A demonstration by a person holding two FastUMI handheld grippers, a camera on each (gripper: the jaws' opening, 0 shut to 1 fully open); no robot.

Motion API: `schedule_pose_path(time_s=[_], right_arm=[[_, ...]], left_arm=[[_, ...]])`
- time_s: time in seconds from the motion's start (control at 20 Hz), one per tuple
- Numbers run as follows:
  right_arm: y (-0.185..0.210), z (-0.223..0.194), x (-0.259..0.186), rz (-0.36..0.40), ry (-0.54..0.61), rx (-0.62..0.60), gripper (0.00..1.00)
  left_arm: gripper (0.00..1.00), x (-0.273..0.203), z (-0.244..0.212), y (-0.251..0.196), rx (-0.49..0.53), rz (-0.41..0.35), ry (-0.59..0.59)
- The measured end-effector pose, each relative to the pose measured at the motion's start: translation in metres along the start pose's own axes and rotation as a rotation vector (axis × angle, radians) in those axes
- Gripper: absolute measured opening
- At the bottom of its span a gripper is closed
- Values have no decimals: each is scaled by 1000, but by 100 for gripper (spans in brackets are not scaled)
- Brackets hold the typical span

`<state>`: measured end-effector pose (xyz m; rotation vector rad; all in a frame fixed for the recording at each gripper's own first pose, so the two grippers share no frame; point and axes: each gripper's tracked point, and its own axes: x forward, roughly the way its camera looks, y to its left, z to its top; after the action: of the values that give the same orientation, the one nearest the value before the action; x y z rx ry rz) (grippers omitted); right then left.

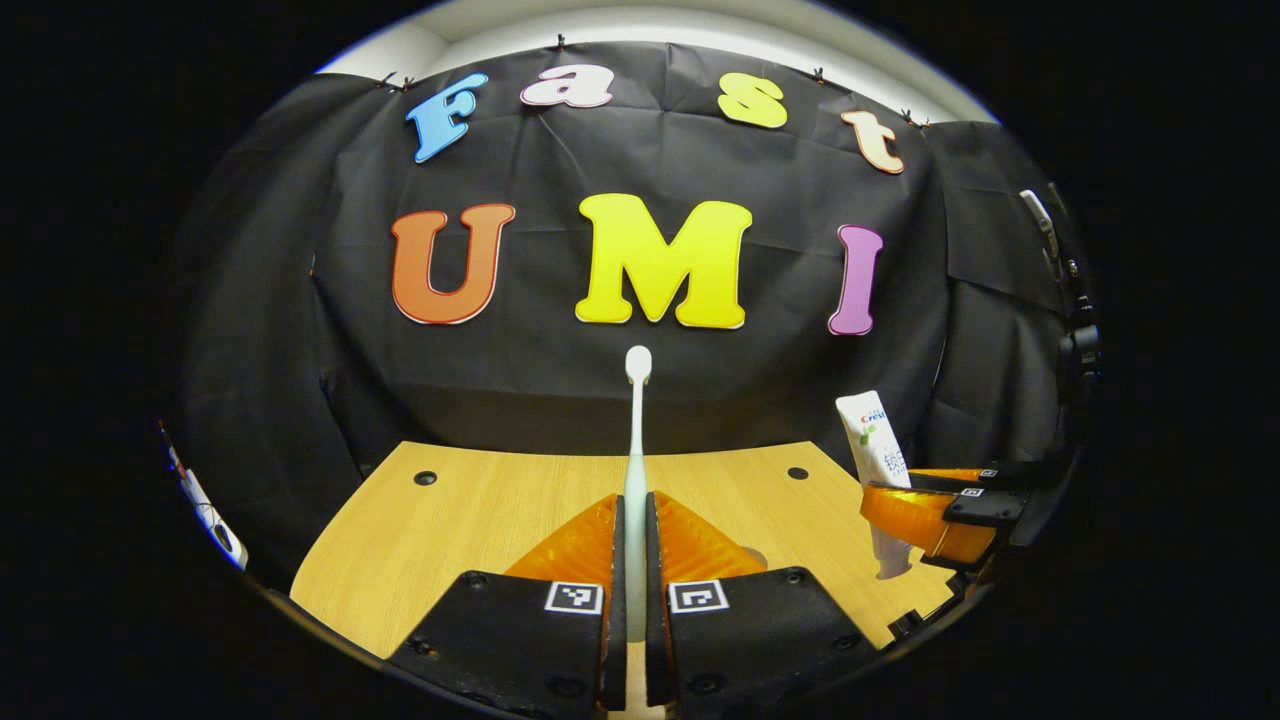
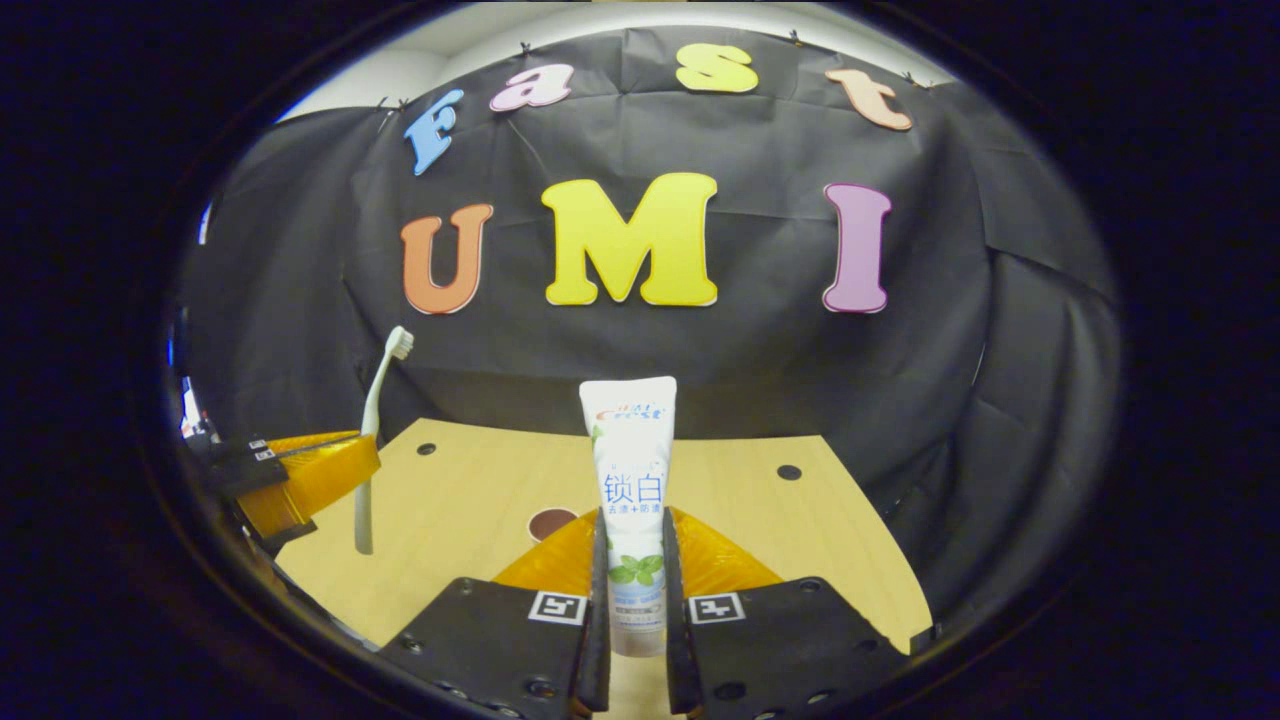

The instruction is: Put the toothbrush and toothpaste on the desktop into the cup, then pick up the cup and place it on the coaster on the desktop.

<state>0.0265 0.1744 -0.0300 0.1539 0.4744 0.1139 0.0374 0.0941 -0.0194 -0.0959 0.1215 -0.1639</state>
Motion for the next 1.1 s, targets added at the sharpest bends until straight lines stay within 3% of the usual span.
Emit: schedule_pose_path(time_s=[0.3, 0.4, 0.55, 1.1], right_arm=[[-14, 8, 5, 34, -12, -3, 19], [-21, 8, 7, 34, -14, -12, 23], [-33, 1, 5, 27, 11, -17, 22], [-97, -38, -2, -163, 135, -81, 23]], left_arm=[[10, 35, -9, -1, -42, 51, 7], [10, 55, -11, 2, -52, 69, 5], [10, 92, -23, -3, -52, 55, 38], [12, 203, -62, -10, -49, -5, -7]])
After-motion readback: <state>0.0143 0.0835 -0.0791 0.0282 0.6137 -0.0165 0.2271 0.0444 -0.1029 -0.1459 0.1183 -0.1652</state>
